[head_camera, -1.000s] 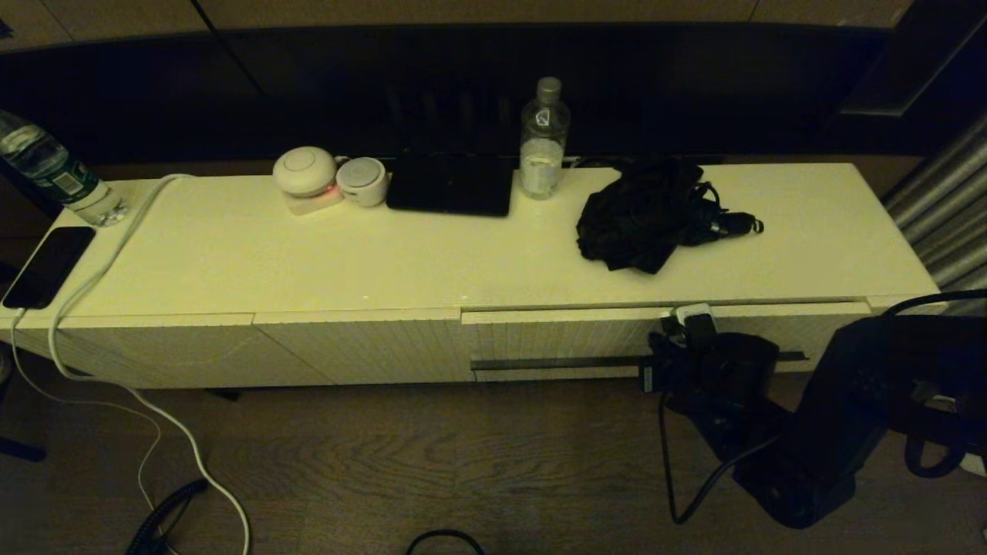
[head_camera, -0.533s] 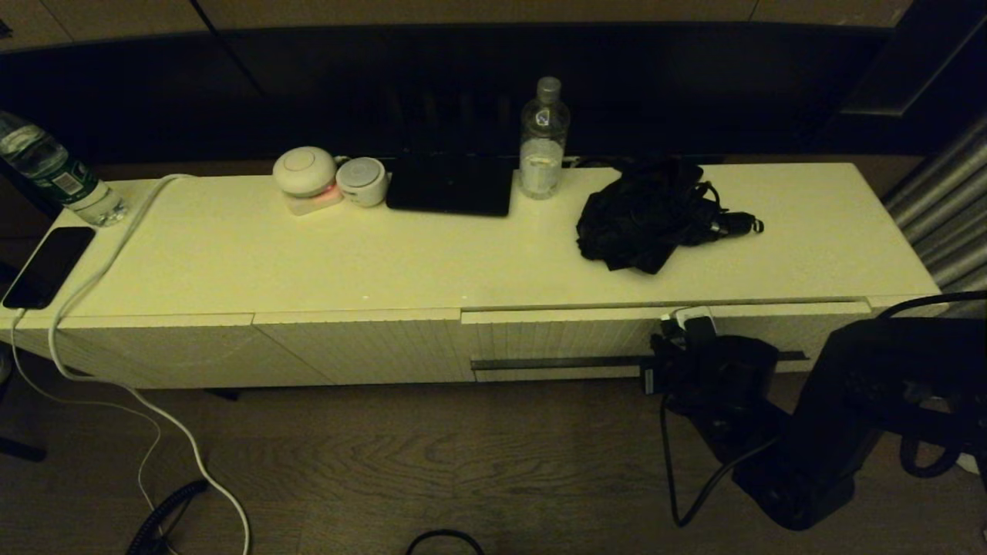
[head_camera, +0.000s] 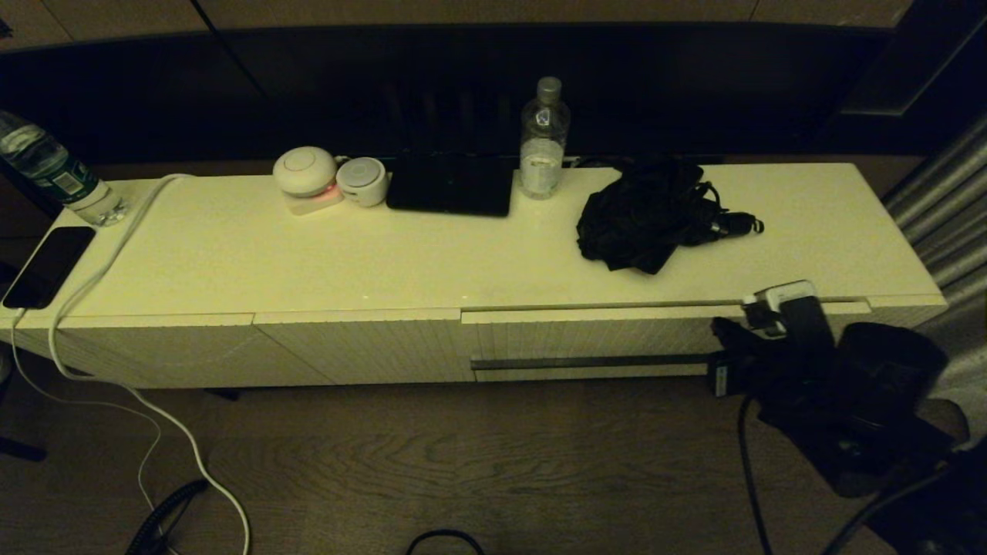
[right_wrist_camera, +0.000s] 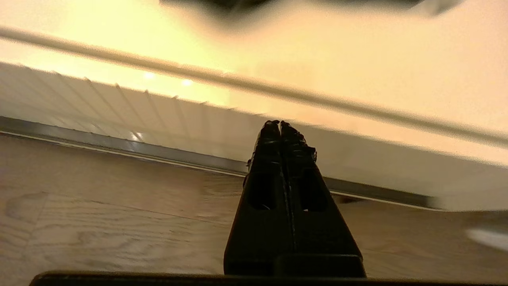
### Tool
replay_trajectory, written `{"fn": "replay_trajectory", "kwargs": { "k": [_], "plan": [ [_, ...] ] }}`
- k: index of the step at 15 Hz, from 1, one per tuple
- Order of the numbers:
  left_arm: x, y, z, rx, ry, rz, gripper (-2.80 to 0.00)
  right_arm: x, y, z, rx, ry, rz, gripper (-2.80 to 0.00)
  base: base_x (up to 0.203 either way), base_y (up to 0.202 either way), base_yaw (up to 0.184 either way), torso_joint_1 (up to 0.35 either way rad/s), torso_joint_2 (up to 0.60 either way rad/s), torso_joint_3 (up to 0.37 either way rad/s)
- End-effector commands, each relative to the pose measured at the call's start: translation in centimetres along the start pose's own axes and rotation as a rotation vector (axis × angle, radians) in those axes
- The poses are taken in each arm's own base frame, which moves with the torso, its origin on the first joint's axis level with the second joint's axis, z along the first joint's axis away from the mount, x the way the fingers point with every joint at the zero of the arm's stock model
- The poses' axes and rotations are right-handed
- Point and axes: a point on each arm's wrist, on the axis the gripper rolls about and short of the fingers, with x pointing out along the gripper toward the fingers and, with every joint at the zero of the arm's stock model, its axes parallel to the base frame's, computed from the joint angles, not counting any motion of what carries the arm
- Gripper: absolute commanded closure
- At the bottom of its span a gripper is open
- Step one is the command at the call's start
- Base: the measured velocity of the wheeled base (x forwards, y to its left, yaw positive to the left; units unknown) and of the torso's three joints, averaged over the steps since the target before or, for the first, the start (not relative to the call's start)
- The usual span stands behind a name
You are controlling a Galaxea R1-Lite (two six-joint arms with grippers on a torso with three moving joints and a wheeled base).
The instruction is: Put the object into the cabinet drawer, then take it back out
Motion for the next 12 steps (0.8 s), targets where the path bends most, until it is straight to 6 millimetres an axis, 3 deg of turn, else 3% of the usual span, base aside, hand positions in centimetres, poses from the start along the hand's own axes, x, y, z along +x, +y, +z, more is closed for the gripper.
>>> {"fn": "replay_trajectory", "kwargs": {
  "k": [1,3,6,10,12],
  "plan": [
    [0.0,0.0,0.0,-0.001,-0.002,0.0,0.0,-6.9,-3.4,5.3,0.035,-0.158,-0.05,0.0,0.0,0.0,0.0,0.0,0.0,0.0],
    [0.0,0.0,0.0,-0.001,-0.002,0.0,0.0,-12.2,-5.8,6.9,0.035,-0.191,-0.093,0.0,0.0,0.0,0.0,0.0,0.0,0.0],
    [0.0,0.0,0.0,-0.001,-0.002,0.0,0.0,-19.3,-8.7,6.7,0.03,-0.174,-0.178,0.0,0.0,0.0,0.0,0.0,0.0,0.0],
    [0.0,0.0,0.0,-0.001,-0.002,0.0,0.0,-27.2,-9.6,2.2,0.077,0.11,-0.249,0.0,0.0,0.0,0.0,0.0,0.0,0.0],
    [0.0,0.0,0.0,-0.001,-0.002,0.0,0.0,-28.6,-9.2,0.6,0.17,0.2,-0.255,0.0,0.0,0.0,0.0,0.0,0.0,0.0]
  ]
}}
